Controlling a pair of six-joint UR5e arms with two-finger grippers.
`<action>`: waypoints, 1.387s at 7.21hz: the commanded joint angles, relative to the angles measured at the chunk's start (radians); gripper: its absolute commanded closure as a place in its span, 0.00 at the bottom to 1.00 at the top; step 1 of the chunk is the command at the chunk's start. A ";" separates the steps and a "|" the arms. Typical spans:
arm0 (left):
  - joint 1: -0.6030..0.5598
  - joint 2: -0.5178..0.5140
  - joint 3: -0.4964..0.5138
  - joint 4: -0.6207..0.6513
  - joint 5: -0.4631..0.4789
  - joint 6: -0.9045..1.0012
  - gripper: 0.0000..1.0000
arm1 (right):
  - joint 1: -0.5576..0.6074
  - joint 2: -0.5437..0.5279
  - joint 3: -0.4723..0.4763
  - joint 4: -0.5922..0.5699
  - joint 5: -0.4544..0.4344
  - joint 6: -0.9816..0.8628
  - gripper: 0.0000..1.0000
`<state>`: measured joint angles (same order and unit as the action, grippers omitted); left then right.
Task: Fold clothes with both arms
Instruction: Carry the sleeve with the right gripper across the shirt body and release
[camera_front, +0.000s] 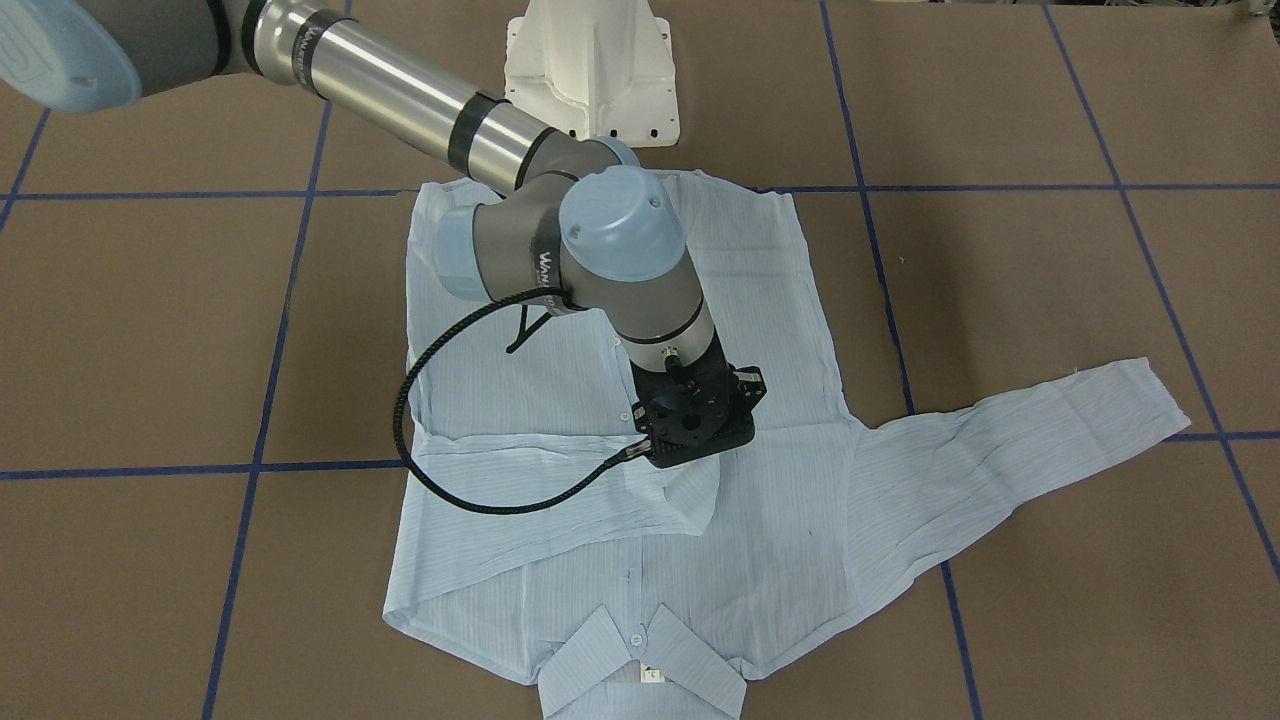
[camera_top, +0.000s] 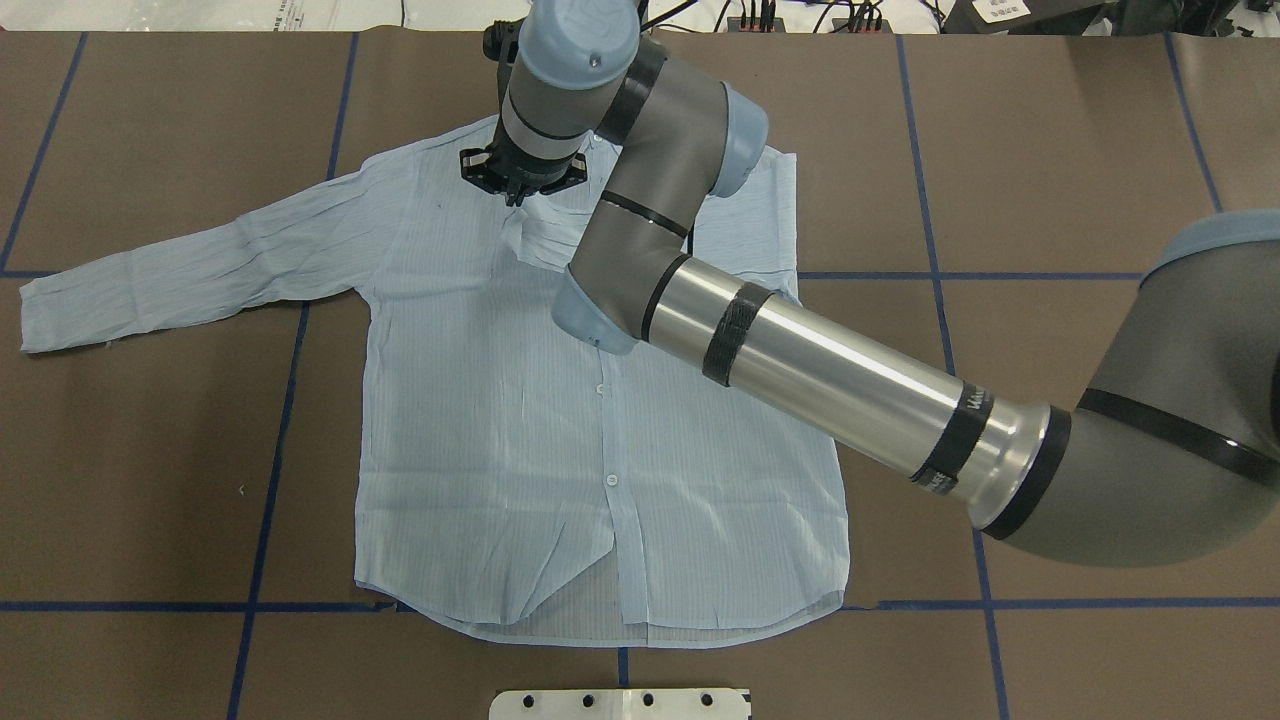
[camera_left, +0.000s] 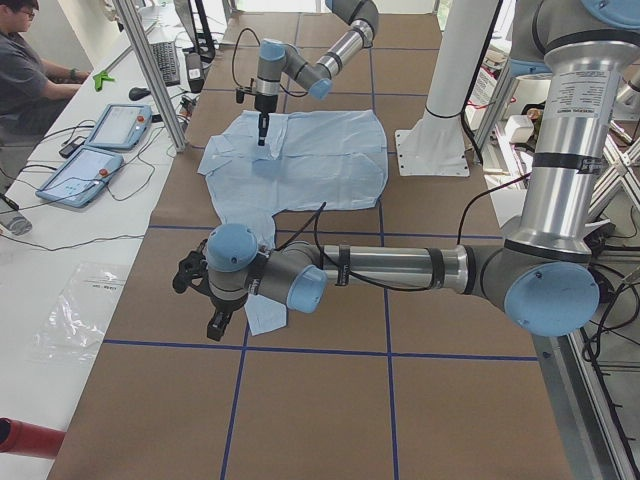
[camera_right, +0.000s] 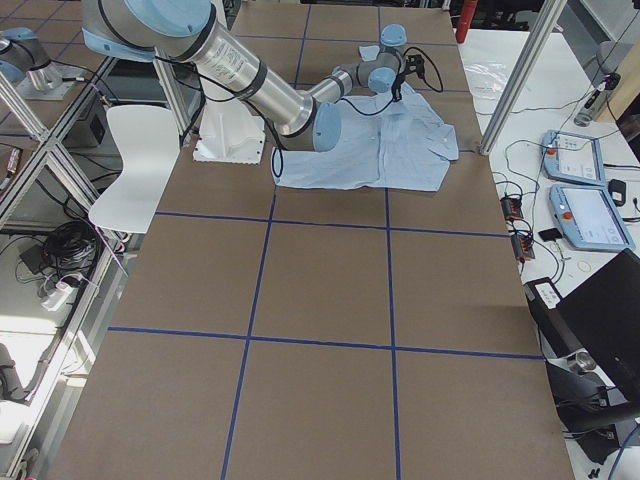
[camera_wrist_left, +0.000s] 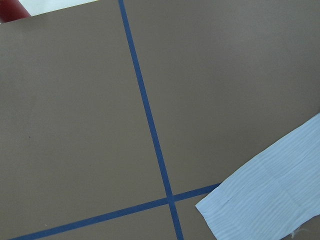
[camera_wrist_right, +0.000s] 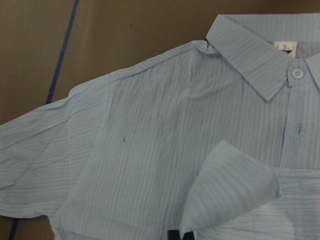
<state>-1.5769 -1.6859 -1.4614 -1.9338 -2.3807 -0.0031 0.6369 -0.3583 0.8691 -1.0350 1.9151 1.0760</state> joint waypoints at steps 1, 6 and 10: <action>0.000 0.000 0.001 -0.001 0.000 0.000 0.01 | -0.113 0.086 -0.113 0.101 -0.210 -0.028 0.01; 0.009 0.001 0.099 -0.245 0.009 -0.267 0.01 | -0.143 0.072 -0.035 0.045 -0.277 0.090 0.00; 0.176 0.115 0.101 -0.619 0.190 -0.711 0.01 | -0.015 -0.025 0.313 -0.550 -0.101 -0.017 0.00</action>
<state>-1.4589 -1.6142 -1.3573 -2.4331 -2.2666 -0.5720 0.5666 -0.3449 1.0907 -1.4361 1.7265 1.1359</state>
